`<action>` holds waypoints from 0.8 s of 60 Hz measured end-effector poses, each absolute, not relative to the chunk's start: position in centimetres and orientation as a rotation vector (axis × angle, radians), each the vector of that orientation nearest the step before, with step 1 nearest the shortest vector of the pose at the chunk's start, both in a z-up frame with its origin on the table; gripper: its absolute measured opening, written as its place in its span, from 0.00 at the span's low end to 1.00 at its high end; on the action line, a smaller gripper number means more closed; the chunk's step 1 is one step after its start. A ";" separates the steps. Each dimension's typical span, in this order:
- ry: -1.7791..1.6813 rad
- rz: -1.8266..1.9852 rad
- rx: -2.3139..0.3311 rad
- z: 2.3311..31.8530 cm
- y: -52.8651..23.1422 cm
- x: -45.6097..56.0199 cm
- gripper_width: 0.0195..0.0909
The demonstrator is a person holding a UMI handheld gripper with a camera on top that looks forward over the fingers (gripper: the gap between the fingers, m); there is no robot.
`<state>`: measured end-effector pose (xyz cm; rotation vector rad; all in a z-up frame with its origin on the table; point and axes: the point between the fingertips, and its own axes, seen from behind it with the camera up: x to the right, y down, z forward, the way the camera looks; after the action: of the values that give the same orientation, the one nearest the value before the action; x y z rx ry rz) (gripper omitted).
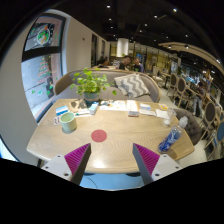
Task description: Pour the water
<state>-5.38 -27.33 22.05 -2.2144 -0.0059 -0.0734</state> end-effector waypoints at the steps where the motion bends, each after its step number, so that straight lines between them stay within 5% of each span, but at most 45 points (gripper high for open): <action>1: 0.006 -0.086 -2.215 21.9 -27.3 -4.7 0.93; 39: 0.267 -0.142 -2.122 12.9 -11.8 20.0 0.90; 43: 0.272 -0.123 -2.108 11.8 -10.0 20.7 0.82; 48: 0.252 -0.106 -2.086 11.1 -8.9 20.9 0.59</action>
<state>20.85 -8.94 11.11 -2.0856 0.2515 -0.1055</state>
